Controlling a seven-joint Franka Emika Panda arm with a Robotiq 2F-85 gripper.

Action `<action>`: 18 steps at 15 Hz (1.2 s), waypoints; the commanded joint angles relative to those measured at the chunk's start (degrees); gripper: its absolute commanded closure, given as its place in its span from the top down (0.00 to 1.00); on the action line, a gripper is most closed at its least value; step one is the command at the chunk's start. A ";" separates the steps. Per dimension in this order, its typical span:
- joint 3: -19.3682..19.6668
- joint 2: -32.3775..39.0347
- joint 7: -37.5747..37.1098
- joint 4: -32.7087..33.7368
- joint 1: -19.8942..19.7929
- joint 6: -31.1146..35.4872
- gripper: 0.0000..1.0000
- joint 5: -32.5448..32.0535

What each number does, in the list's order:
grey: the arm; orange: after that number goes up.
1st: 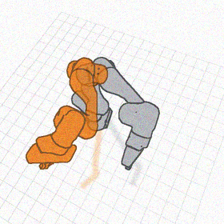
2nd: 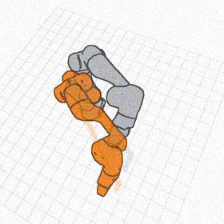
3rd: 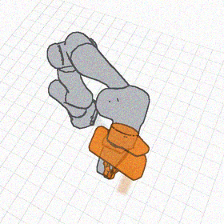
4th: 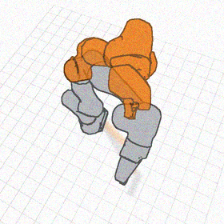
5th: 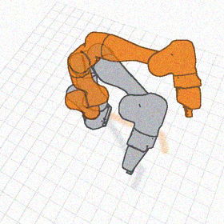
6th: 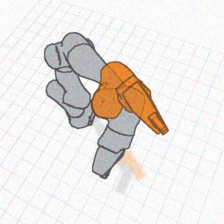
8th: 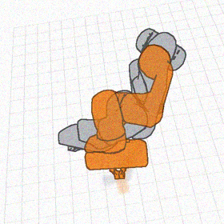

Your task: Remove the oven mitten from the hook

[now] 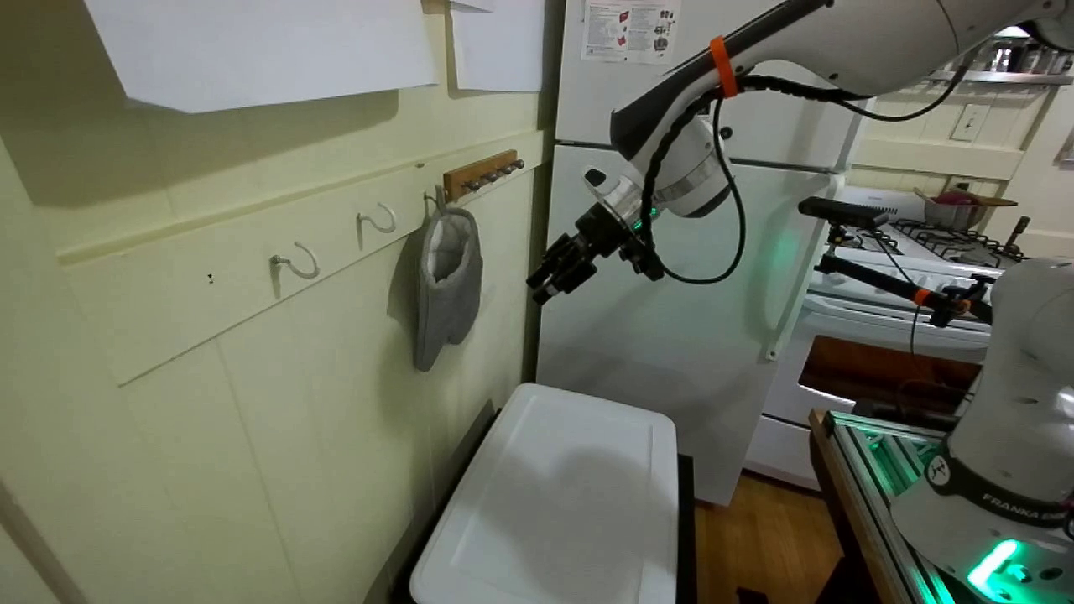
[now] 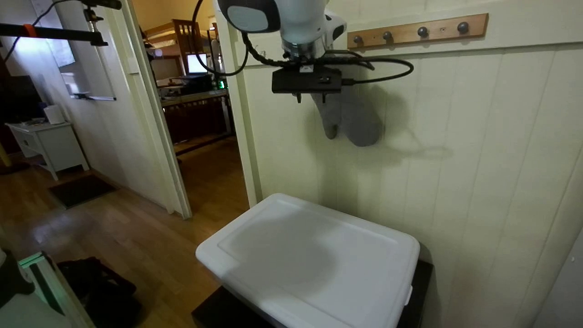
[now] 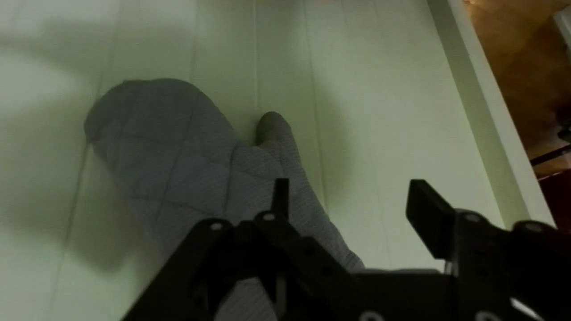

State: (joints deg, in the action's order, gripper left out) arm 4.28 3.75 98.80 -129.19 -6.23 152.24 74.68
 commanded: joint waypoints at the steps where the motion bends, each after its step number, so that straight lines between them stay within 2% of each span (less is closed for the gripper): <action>1: -0.77 0.91 10.23 0.08 -0.08 3.24 1.00 15.38; 5: -0.15 0.81 24.82 -0.31 -0.42 2.33 1.00 31.15; 10: 0.59 1.39 39.29 -0.86 -0.88 -1.02 1.00 41.59; 13: 1.15 2.82 45.43 -0.51 -1.21 -4.12 1.00 44.72; 18: 3.88 5.05 50.50 0.05 -1.36 -12.08 1.00 42.23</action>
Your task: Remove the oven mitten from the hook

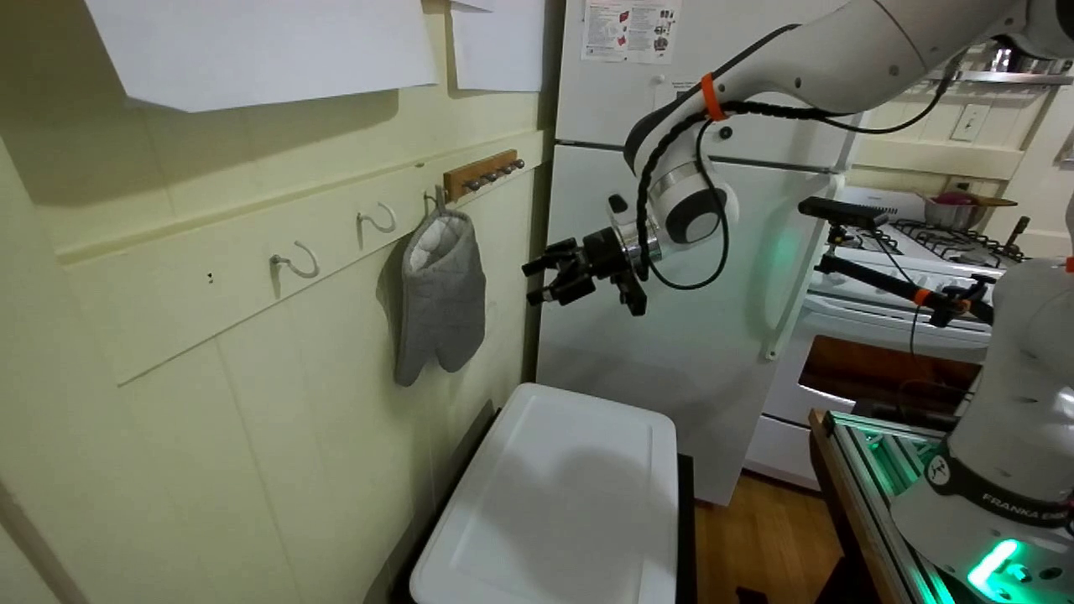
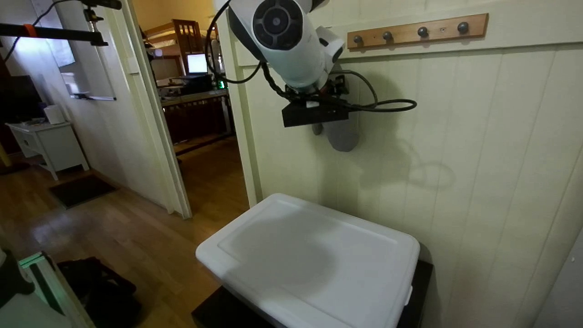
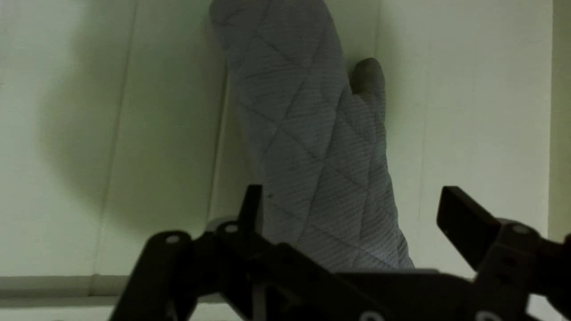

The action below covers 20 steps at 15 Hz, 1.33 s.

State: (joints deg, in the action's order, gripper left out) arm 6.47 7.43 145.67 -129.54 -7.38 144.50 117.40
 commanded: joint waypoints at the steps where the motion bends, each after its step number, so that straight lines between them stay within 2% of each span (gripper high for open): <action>1: 2.25 1.62 4.16 0.82 -0.36 -5.50 1.00 -1.13; 9: 4.42 5.18 2.79 5.91 -1.55 -17.26 1.00 -9.88; 20: 2.78 11.93 2.33 16.15 0.23 -16.58 1.00 -13.50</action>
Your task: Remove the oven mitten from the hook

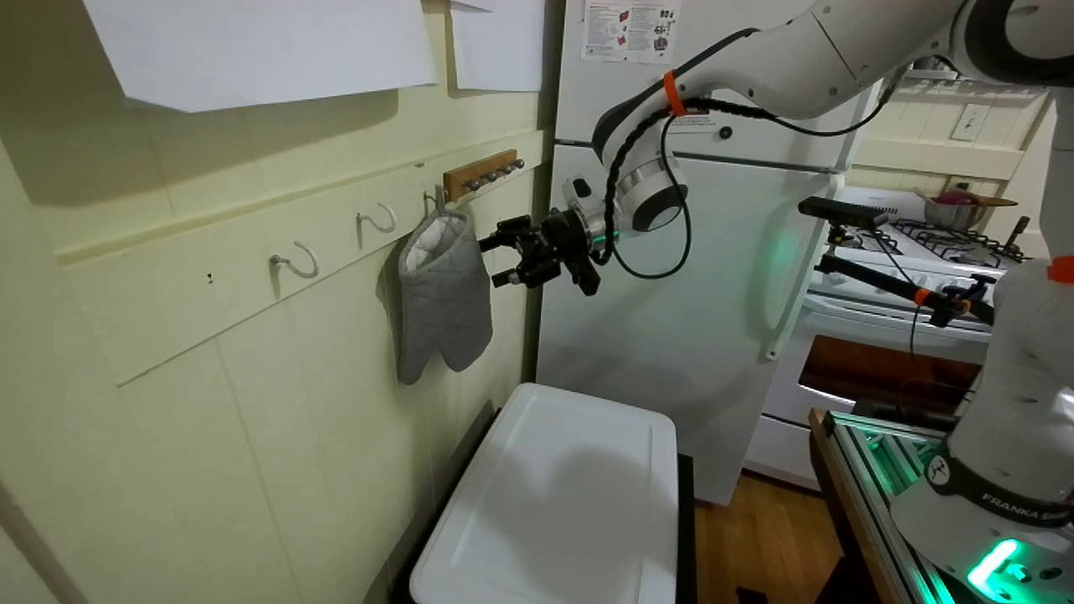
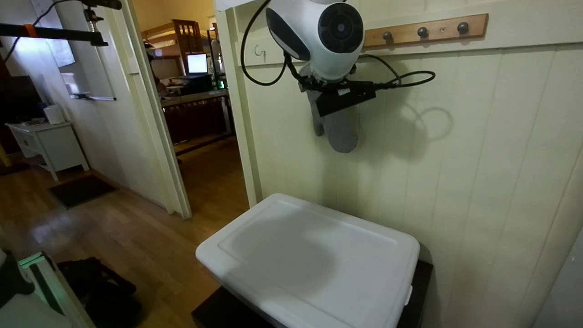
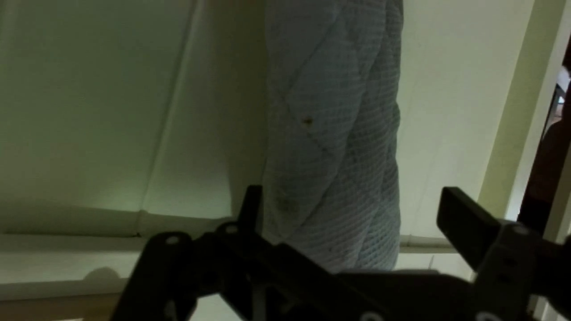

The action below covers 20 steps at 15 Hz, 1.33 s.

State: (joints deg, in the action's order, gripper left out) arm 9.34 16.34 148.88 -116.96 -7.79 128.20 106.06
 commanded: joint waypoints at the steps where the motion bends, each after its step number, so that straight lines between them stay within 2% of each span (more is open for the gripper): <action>1: -0.24 3.81 -0.99 4.55 0.80 -0.22 1.00 -2.41; 2: -0.38 4.51 -1.27 5.46 0.93 -0.47 0.77 -2.97; 3: -0.47 5.14 -1.38 6.28 1.06 -0.39 0.75 -3.22; 7: -0.81 6.31 -4.12 7.86 1.23 -1.08 0.42 -5.78; 12: -1.10 2.66 -8.05 5.29 0.46 -5.04 0.05 -8.99; 14: -1.13 -0.09 -6.25 3.43 -0.05 -6.42 0.00 -6.84; 16: -1.04 -2.81 -4.19 1.39 -0.21 -6.47 0.03 -4.68; 20: -0.75 -8.54 -3.01 -3.54 -0.06 -5.61 0.03 -1.82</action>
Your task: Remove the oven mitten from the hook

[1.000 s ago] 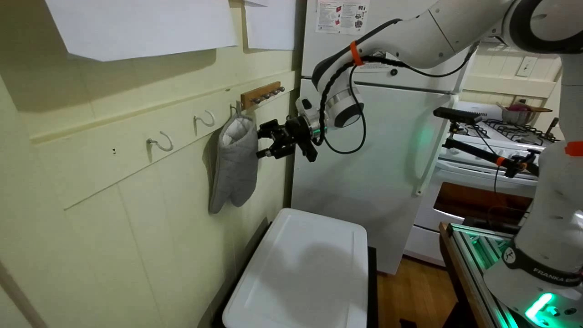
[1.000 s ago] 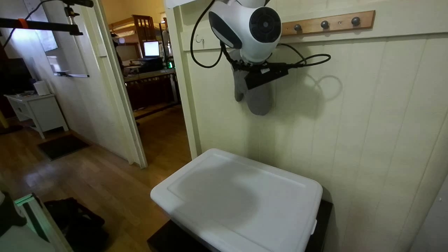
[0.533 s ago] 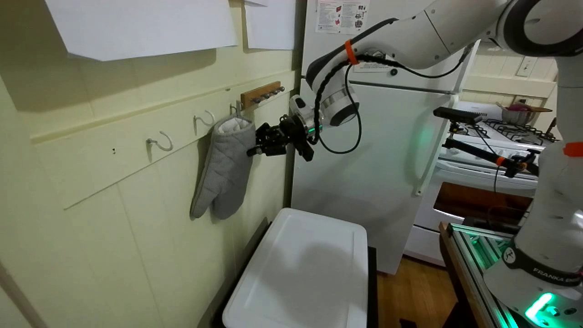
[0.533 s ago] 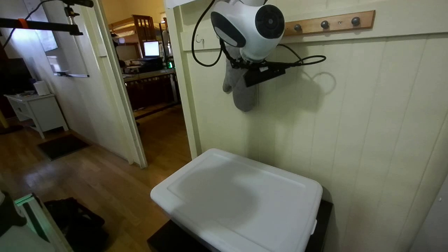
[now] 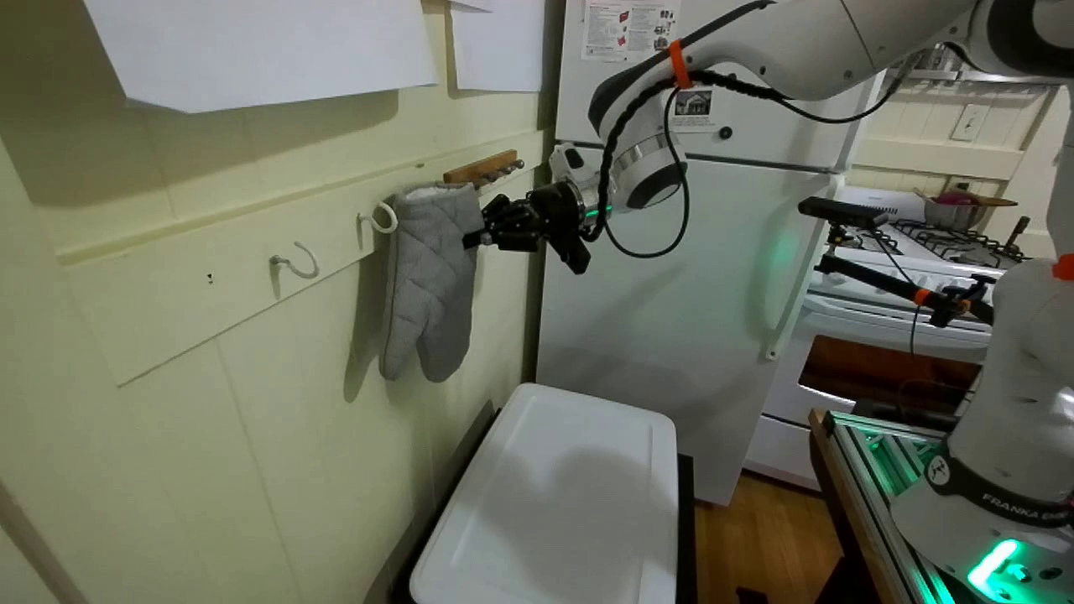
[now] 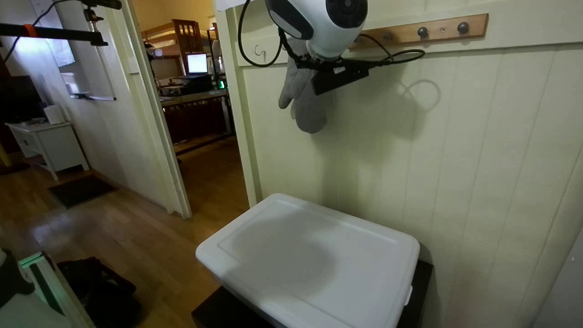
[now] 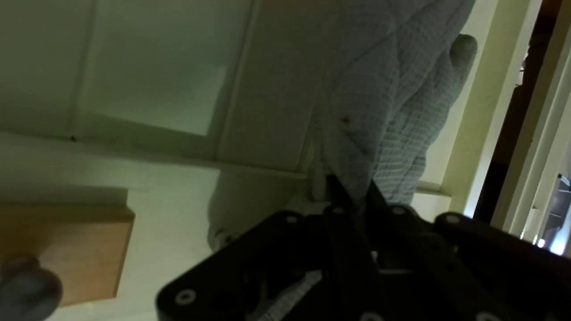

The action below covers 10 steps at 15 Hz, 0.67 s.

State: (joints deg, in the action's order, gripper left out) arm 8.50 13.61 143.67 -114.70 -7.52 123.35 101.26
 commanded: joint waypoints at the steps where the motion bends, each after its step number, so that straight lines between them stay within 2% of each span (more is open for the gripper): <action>1: 0.16 -7.05 2.66 -6.91 -0.31 -0.57 0.03 4.17; 10: 0.51 -14.29 13.85 -14.65 -0.66 -5.45 0.03 19.37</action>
State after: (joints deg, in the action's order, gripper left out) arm 8.70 3.01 152.52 -125.27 -7.56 121.50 115.17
